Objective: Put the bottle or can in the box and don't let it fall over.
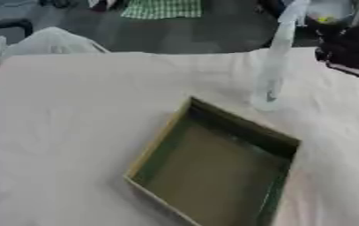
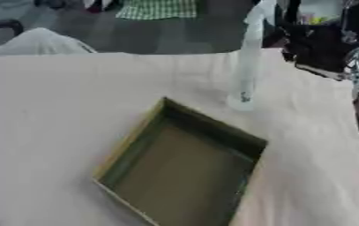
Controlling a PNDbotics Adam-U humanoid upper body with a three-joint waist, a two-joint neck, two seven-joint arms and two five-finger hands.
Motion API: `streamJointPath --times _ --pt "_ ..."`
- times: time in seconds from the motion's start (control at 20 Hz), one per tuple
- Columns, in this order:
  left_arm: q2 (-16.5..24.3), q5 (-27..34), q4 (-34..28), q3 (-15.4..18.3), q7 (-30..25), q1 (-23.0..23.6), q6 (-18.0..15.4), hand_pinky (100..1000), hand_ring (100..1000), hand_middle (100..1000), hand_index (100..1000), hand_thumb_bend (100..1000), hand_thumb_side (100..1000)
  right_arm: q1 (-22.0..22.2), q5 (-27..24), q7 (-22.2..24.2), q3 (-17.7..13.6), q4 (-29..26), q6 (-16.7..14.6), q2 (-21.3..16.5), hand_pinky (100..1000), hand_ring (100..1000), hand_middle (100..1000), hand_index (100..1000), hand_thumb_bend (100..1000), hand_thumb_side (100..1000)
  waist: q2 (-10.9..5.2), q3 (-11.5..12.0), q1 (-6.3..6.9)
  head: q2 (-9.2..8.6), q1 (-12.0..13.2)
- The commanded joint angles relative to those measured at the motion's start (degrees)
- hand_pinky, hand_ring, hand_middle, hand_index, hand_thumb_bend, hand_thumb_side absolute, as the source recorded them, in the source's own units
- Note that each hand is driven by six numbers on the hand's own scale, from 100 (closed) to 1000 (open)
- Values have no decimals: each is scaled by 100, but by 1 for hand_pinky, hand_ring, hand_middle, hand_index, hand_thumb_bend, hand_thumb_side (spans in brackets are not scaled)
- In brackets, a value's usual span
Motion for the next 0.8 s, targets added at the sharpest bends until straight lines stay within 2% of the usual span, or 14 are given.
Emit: streamJointPath --times 0.05,0.35,0.8 --pt "84 3 -97 13 -17 -61 -9 1000 1000 992 738 758 640 -34 -11 -86 18 -271 81 -52 100 100 254 1000 729 1000 -103 -1 -8 -60 9" --pt "86 16 -97 12 -21 -71 -9 1000 1000 992 738 758 640 0 -62 -219 84 -441 196 71 100 100 250 1000 723 1000 -117 7 -13 -80 -4" --pt "78 30 -97 3 -31 -99 -7 1000 1000 993 738 756 640 0 -132 -303 69 -482 200 93 100 100 249 1000 731 1000 -109 17 -25 -66 -1"
